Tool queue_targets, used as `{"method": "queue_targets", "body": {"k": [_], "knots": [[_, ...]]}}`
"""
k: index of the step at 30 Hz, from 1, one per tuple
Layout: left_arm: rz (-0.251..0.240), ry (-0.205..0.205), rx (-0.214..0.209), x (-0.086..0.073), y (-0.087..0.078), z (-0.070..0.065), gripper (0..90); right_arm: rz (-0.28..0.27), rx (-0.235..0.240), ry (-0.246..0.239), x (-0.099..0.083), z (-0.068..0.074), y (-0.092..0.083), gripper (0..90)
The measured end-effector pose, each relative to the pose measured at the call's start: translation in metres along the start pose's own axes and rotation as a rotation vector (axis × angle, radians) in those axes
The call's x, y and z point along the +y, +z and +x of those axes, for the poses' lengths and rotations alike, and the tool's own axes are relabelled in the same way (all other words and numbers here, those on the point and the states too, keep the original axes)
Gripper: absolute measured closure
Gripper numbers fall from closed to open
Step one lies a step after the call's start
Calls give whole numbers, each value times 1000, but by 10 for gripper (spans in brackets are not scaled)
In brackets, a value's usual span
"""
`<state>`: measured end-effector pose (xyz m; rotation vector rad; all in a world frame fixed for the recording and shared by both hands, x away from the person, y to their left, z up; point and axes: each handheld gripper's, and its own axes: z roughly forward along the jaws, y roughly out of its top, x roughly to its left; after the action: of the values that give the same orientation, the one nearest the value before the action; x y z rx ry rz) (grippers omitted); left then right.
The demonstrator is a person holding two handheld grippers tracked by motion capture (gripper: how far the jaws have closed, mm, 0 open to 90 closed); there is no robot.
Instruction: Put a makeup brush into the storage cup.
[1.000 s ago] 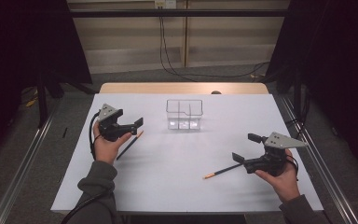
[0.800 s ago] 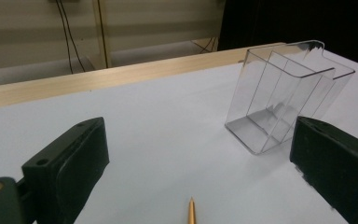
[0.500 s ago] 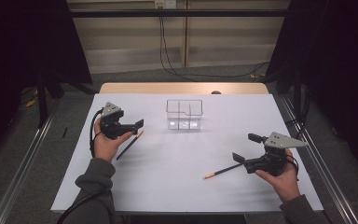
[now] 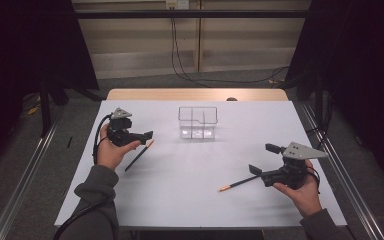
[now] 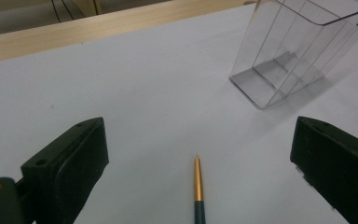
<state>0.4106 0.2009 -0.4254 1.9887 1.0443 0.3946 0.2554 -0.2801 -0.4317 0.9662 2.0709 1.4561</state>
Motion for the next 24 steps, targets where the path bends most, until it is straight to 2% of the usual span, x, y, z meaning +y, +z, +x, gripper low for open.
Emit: {"method": "queue_targets", "body": {"k": [1,4,9,13,17,21,23,24], "knots": [[0,0,0,0,0,0,38,0,0,0,0,0,0,21],[54,8,-1,4,0,0,38,-1,-3,-4,0,-1,0,21],[72,5,-3,8,-1,2,38,0,-1,0,0,-1,-1,21],[130,5,-6,10,-1,4,39,-2,3,-3,0,-2,-1,20],[154,8,0,11,1,3,39,-3,-5,-1,0,-2,-1,21],[227,17,-5,13,3,5,42,-6,-4,0,0,-2,-2,21],[238,19,5,13,4,4,43,-6,-4,1,0,-2,-2,21],[251,23,-9,14,4,5,43,-6,-5,0,0,-2,-2,21]]}}
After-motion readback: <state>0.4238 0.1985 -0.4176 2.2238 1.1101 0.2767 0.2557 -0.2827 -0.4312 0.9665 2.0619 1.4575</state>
